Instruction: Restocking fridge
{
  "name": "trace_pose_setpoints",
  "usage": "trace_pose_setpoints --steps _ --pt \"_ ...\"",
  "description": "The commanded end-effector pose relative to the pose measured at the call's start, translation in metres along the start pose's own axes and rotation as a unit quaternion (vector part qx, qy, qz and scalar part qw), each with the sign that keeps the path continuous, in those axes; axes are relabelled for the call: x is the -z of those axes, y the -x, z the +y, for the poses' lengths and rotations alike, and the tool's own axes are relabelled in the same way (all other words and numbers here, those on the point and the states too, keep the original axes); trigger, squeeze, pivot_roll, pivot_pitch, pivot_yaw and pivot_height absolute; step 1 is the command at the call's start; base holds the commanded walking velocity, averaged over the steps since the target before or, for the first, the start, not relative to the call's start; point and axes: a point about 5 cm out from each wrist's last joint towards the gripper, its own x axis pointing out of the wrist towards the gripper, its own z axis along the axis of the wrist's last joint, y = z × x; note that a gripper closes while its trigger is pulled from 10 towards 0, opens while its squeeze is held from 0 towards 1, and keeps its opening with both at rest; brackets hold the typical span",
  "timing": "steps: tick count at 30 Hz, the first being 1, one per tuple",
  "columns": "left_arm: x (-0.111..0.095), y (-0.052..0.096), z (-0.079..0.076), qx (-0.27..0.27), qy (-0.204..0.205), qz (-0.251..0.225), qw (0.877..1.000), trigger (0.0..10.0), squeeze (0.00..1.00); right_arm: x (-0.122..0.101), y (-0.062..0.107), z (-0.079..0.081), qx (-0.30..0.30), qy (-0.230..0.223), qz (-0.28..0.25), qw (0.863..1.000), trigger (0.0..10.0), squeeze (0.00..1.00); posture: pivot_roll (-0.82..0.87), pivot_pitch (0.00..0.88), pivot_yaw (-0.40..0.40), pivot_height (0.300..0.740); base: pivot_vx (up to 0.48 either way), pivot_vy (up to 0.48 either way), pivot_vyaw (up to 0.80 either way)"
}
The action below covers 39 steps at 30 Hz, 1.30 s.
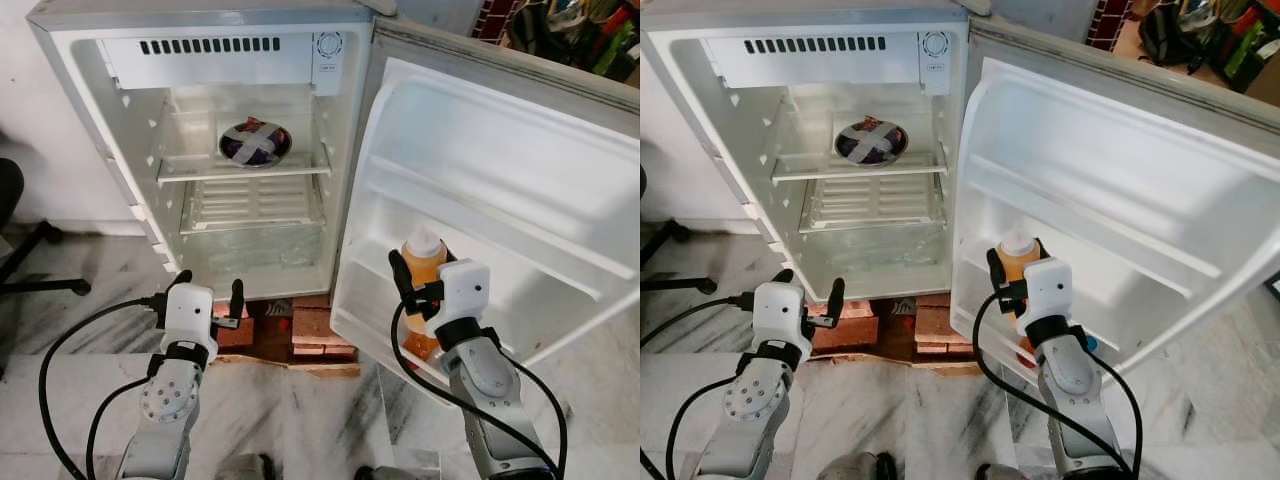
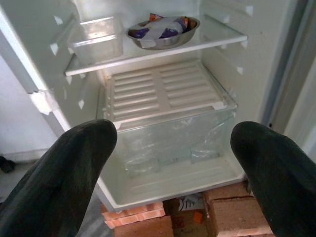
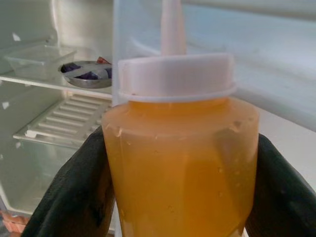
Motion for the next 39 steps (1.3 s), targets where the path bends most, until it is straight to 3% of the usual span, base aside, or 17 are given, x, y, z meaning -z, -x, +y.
trace_pose_setpoints --steps 1,22,39 --pt "-0.0011 0.001 -0.0005 0.006 -0.001 -0.003 1.0 10.0 0.0 -0.0035 -0.0007 0.0011 -0.004 0.003 -0.007 1.0 10.0 0.0 0.1 0.109 -0.015 0.74 0.0 0.0 0.0" --pt "0.0013 0.0059 -0.0045 0.008 0.002 0.006 1.0 10.0 0.0 -0.0019 0.001 0.0011 -0.007 -0.001 -0.001 1.0 10.0 0.0 0.1 0.124 -0.021 0.74 0.0 0.0 0.0" --pt "0.0019 0.0081 -0.0047 0.006 0.0 0.01 1.0 10.0 0.0 -0.0019 0.001 0.0036 -0.014 -0.007 -0.002 1.0 10.0 0.0 0.11 0.128 -0.022 0.647 0.0 0.0 0.0"
